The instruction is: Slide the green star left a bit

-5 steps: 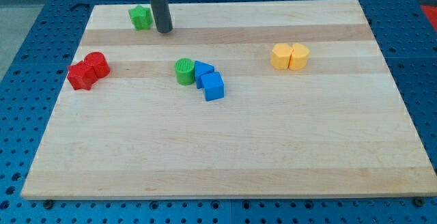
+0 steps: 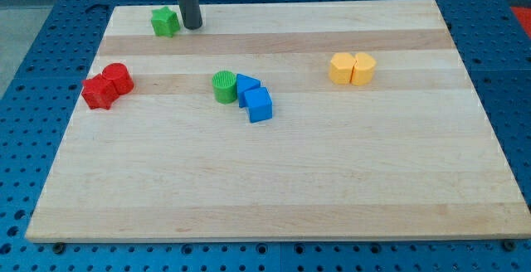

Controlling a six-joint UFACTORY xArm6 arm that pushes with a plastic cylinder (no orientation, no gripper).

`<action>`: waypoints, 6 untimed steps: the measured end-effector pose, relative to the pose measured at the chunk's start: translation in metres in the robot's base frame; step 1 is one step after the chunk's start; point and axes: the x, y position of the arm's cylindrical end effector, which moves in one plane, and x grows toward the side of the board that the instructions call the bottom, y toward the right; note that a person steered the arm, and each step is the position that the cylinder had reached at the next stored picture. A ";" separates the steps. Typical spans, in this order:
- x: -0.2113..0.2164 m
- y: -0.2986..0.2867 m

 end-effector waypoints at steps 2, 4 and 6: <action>0.000 -0.044; -0.005 -0.076; 0.015 0.005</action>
